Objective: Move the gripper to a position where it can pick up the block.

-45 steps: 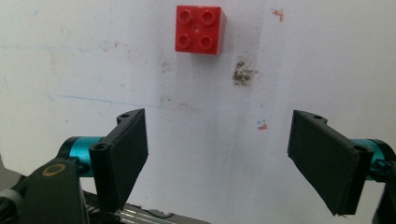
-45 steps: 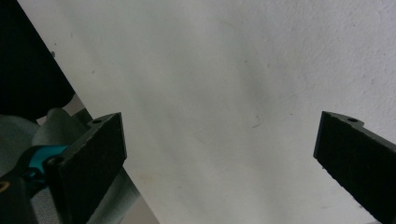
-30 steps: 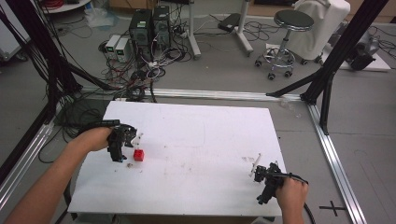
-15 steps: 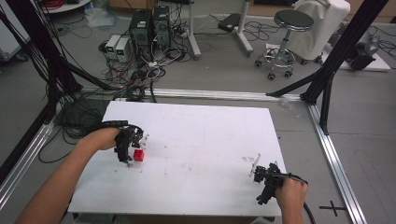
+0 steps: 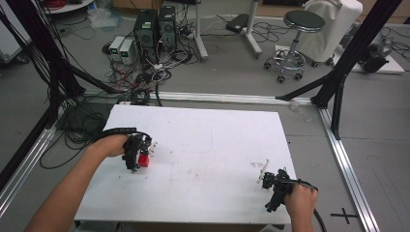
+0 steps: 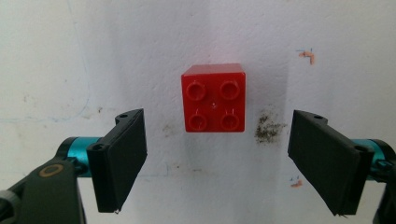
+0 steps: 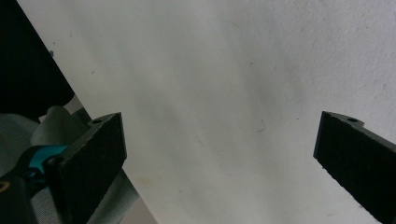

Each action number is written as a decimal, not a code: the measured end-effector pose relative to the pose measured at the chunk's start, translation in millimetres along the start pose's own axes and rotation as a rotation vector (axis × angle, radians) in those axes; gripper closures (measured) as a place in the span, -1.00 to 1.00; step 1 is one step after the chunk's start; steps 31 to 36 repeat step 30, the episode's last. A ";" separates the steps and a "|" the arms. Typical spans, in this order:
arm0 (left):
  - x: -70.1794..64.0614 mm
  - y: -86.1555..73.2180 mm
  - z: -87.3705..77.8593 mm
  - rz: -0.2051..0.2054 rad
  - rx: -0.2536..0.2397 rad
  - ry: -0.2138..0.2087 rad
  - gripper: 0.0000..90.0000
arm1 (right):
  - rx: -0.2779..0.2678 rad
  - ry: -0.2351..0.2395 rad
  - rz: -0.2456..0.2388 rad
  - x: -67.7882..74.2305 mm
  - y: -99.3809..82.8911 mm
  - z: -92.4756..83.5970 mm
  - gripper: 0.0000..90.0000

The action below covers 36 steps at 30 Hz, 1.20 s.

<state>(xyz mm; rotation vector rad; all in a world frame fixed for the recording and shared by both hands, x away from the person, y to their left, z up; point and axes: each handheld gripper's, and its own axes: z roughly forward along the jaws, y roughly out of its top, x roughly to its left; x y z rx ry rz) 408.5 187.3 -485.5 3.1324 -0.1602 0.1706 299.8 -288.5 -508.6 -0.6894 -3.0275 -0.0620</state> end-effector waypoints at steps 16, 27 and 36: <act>3.3 0.3 17.8 0.005 -0.016 -0.032 -0.55 | 0.003 -0.002 0.001 -0.2 0.6 1.3 -0.97; 4.4 3.4 23.3 -0.002 -0.009 -0.051 -0.55 | -0.001 0.001 0.008 -0.2 -0.7 0.8 -0.97; 4.2 2.9 22.2 -0.004 -0.010 -0.049 -0.55 | 0.000 0.000 0.004 -0.3 -0.4 0.6 -0.97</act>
